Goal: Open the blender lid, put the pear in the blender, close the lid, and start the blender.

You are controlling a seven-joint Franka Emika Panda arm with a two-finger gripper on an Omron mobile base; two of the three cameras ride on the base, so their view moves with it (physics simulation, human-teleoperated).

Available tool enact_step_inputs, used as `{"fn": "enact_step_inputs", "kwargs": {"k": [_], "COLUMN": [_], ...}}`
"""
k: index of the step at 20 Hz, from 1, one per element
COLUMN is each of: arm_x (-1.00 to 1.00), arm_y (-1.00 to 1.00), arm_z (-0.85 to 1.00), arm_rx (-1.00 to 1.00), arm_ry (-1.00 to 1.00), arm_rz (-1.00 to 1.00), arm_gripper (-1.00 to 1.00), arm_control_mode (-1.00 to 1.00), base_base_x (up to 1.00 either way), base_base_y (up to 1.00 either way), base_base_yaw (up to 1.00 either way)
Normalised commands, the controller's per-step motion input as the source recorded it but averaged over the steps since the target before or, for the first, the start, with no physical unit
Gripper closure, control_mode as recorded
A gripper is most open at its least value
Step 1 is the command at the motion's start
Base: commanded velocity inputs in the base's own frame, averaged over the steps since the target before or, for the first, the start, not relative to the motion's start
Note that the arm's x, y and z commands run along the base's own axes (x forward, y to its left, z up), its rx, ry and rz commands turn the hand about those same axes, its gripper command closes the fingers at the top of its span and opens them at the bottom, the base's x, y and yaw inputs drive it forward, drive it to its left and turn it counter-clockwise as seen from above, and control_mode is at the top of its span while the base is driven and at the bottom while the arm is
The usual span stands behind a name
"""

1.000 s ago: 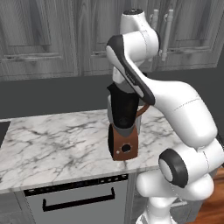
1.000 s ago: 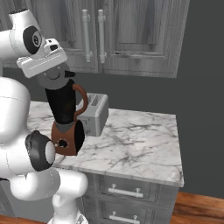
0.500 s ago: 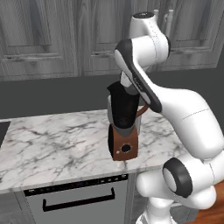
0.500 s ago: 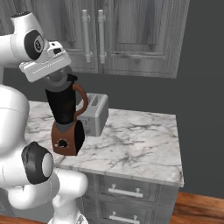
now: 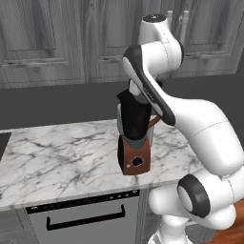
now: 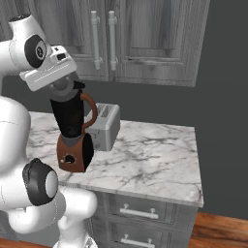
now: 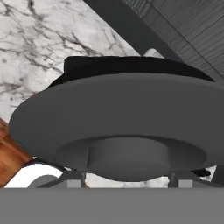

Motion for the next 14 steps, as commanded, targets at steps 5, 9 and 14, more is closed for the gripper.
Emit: {"fn": "enact_step_inputs", "kwargs": {"k": [5,9,14], "arm_x": [0.26,0.2,0.0], "arm_y": [0.43,0.19,0.0], "arm_z": [-0.12,-0.2,-0.44], "arm_rx": [-0.02,0.0,0.0], "arm_ry": [0.03,0.01,0.0], "arm_rz": [0.0,0.0,0.0], "arm_gripper": [1.0,1.0,1.0], "arm_control_mode": [-1.0,-1.0,-1.0], "base_base_x": [0.0,0.0,0.0], "base_base_y": [0.0,0.0,0.0], "base_base_yaw": [0.0,0.0,0.0]}}
